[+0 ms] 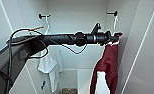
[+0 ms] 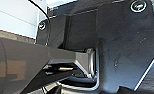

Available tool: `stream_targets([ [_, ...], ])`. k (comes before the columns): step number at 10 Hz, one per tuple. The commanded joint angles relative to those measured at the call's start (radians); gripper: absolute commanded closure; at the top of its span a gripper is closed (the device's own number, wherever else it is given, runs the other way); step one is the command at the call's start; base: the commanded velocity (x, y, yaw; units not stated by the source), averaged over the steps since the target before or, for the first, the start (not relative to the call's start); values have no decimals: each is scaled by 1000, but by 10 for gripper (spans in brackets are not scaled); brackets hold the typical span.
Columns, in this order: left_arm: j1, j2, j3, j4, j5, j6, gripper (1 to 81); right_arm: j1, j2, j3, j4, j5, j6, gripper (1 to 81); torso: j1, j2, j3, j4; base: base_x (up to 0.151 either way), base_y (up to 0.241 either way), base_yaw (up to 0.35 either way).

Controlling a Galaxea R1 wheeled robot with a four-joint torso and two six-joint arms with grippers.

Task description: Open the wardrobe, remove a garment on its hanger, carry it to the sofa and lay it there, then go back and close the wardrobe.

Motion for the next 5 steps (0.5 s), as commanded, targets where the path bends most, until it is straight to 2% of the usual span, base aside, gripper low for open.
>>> stream_targets([
  [1, -205, -23, 16, 36, -102, 19, 811, 27, 8, 9, 5, -40, -2, 10, 0, 0, 0, 0, -90, 0, 0],
  [5, -192, -72, 67, 36, -104, 20, 811, 24, 8, 9, 5, -40, -2, 10, -1, 0, 0, 0, -103, 0, 0],
])
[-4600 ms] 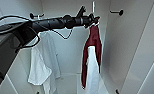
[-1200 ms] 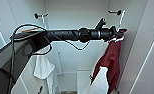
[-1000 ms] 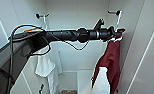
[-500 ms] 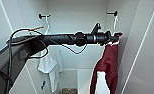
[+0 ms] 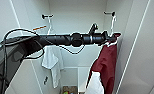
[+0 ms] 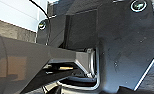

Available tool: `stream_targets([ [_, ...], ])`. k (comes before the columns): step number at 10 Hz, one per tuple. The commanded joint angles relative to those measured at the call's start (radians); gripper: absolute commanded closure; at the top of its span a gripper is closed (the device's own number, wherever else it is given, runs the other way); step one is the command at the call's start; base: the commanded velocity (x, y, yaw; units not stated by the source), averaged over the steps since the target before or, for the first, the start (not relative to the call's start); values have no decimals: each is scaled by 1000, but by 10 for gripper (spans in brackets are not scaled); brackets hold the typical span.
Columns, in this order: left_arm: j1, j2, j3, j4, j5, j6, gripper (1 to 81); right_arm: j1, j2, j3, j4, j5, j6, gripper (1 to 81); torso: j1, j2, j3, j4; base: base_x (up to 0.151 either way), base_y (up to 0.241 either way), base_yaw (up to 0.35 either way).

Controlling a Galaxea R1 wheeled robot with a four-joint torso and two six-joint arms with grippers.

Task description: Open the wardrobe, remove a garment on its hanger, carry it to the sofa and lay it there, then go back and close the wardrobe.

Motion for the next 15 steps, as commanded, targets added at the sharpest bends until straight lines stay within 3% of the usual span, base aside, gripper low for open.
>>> stream_targets([
  [1, -191, -19, 11, 33, -98, 20, 811, 26, 6, 9, 5, -39, -2, 10, 0, 0, 0, 0, -116, 0, 0],
  [15, -116, -79, 108, 36, -131, 30, 811, 24, 8, 9, 5, -39, -2, 10, 0, 0, 0, 0, -117, 0, 0],
])
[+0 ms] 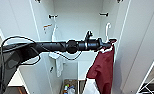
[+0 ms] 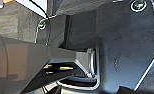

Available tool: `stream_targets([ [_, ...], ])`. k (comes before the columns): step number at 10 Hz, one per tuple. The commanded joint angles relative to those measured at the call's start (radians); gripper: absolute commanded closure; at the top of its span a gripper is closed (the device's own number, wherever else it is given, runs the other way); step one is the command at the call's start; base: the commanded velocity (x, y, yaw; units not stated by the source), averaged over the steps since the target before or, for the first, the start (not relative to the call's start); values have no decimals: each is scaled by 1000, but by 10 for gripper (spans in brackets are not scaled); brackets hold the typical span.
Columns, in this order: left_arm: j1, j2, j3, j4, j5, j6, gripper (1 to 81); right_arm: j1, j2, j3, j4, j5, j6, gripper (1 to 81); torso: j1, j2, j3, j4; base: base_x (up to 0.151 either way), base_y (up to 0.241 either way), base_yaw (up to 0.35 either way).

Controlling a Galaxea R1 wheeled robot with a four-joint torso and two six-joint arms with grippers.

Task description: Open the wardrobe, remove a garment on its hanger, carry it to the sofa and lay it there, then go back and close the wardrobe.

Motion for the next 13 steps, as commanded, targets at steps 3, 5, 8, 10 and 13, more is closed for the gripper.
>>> stream_targets([
  [3, -178, -18, 31, 45, -118, 20, 811, 28, 7, 7, 5, -40, -2, 10, -2, -1, 0, 0, -127, 0, 0],
  [5, -162, -22, 42, 51, -118, 20, 811, 30, 7, 9, 5, -40, -2, 10, -2, -1, 0, 0, -127, 0, 0],
  [8, -140, -25, 51, 59, -116, 22, 811, 33, 8, 9, 2, -40, -2, 10, -2, -1, 0, 0, -119, 0, 0],
  [10, -124, -31, 57, 77, -118, 20, 811, 33, 8, 9, 0, -42, -2, 10, -4, -2, 1, 0, 0, 0, 0],
  [13, -122, -44, 77, 77, -118, 20, 811, 33, 8, 9, 0, -40, -2, 10, -3, -1, 1, 0, -51, 0, 0],
])
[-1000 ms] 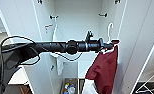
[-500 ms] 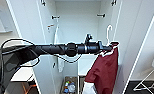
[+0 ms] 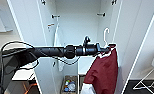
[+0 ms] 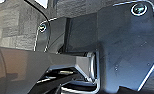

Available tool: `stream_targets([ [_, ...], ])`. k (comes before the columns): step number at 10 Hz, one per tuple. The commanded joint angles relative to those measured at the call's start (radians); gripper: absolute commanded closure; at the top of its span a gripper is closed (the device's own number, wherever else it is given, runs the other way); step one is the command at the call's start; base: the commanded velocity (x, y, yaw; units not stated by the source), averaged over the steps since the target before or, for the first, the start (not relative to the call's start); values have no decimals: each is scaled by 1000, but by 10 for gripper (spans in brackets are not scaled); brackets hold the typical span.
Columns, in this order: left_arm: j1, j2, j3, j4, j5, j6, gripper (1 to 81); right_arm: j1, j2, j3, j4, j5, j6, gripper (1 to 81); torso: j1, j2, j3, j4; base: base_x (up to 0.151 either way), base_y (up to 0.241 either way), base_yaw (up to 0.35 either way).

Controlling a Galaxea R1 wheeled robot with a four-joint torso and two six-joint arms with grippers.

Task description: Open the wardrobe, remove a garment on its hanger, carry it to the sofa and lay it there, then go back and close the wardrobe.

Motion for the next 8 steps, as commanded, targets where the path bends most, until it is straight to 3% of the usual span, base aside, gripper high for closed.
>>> stream_targets([
  [1, -192, -6, 26, 31, -104, 19, 811, 12, 7, 9, 1, -42, -2, 10, 0, 0, 0, 0, -98, 0, 0],
  [4, -176, -15, 41, 39, -104, 19, 811, 14, 7, 9, 1, -41, -2, 10, -2, -2, 1, 0, -91, 0, 0],
  [8, -135, -67, 104, 54, -135, 19, 811, 14, 7, 9, 1, -42, -2, 10, -2, -2, 1, 0, 0, 0, 0],
])
